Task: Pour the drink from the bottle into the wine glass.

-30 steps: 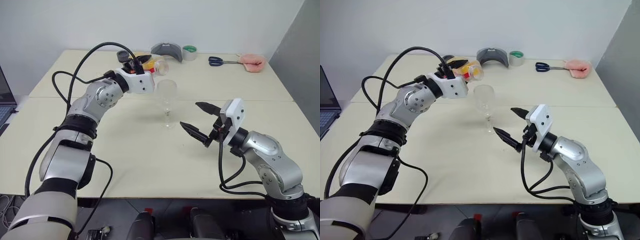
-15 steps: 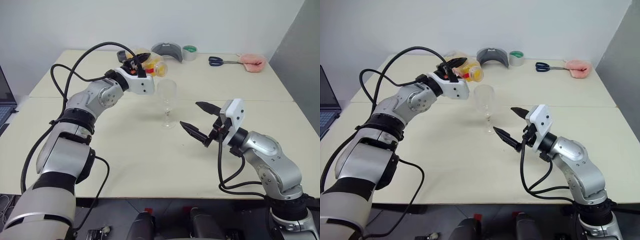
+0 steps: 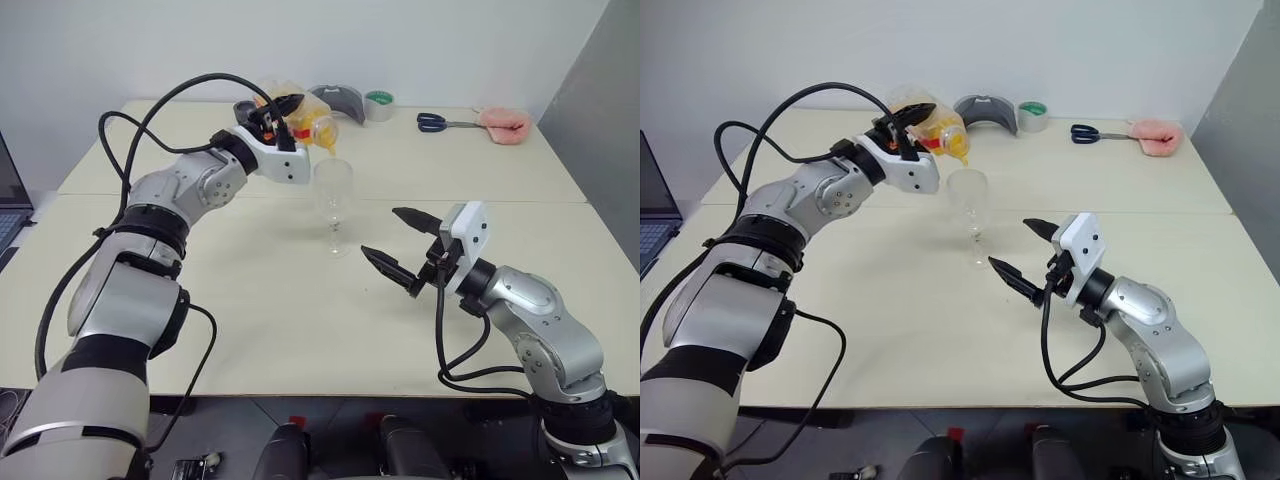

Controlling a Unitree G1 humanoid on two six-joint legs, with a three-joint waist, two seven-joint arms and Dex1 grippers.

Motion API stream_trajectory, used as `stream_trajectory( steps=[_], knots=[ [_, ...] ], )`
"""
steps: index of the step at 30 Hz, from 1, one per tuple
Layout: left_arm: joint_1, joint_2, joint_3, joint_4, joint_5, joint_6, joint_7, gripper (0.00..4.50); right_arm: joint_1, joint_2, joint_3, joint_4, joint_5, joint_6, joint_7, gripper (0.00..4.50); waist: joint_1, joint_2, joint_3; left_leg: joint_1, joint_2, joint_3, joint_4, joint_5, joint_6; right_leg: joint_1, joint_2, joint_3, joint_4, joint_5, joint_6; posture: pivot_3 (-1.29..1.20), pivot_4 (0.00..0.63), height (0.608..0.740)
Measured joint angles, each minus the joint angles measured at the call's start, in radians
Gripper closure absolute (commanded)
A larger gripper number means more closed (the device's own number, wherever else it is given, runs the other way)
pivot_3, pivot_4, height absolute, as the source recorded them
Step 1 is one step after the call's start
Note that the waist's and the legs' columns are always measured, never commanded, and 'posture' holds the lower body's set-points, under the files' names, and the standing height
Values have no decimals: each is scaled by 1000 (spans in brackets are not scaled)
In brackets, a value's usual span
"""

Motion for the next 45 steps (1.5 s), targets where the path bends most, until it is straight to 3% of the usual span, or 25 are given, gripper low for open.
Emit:
stream_trajectory(
  steps=[45],
  knots=[
    [-60, 36, -48, 28, 69, 1, 79, 2730, 30, 32, -6, 18, -4, -92, -17, 0, 0, 0, 0, 0, 0, 0, 0, 0, 0, 0, 0, 0, 1, 0, 0, 0, 150, 740]
  ],
)
